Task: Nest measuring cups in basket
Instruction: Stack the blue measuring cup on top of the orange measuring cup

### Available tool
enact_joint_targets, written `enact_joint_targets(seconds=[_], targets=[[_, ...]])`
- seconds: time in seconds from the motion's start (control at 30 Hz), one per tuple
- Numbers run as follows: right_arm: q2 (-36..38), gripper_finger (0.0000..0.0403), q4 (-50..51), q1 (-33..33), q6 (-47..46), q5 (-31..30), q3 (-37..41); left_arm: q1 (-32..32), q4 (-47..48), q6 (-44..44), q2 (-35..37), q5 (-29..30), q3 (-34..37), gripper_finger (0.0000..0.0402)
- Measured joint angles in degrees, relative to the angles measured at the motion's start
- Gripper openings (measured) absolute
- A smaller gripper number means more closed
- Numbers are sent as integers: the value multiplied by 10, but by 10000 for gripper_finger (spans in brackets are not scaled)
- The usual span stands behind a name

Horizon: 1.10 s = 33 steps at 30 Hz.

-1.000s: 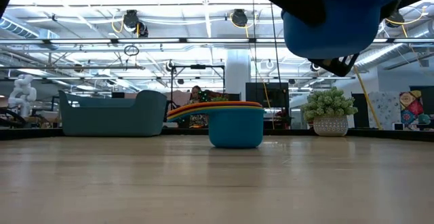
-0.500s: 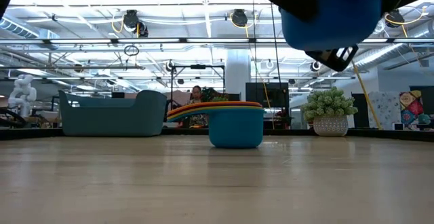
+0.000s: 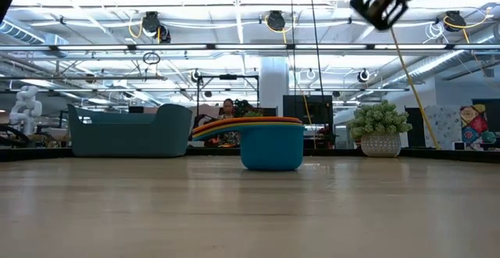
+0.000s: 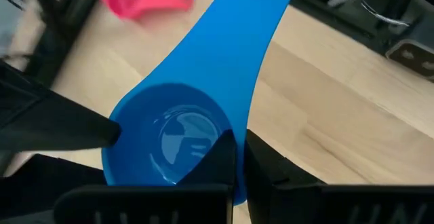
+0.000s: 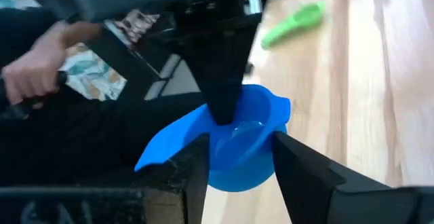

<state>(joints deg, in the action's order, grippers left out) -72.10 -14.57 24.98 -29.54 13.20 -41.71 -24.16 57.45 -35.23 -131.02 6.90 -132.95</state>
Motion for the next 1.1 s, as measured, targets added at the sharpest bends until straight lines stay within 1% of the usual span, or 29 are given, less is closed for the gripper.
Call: enact_joint_targets(seconds=[0.07,0.2,0.27,0.33,0.43,0.53,0.67,0.73,0.83,0.97,1.1], targets=[[28,148,18,3,22,1,0,4,4,-11,1,-13,-17,9],[84,148,41,18,112,-19,1,22,-1,-9,11,-95,-19,9],[113,148,31,30,171,-31,-1,29,10,0,12,-106,-19,9],[136,148,35,40,233,-54,-2,37,9,0,9,-113,-17,9],[152,148,52,51,311,-109,-2,47,8,-2,13,-127,-17,9],[162,148,96,55,364,-135,-1,59,0,-3,25,-181,-17,9],[157,148,185,57,408,-168,-1,80,-28,-3,37,-291,-17,9],[156,148,193,56,422,-178,0,92,-58,0,44,-343,-17,9],[160,148,187,56,441,-178,-12,108,-75,13,48,-411,-17,9],[162,148,192,56,466,-179,-29,124,-73,28,46,-473,-17,9],[163,148,187,56,473,-179,-40,129,-71,28,46,-498,-17,9]])
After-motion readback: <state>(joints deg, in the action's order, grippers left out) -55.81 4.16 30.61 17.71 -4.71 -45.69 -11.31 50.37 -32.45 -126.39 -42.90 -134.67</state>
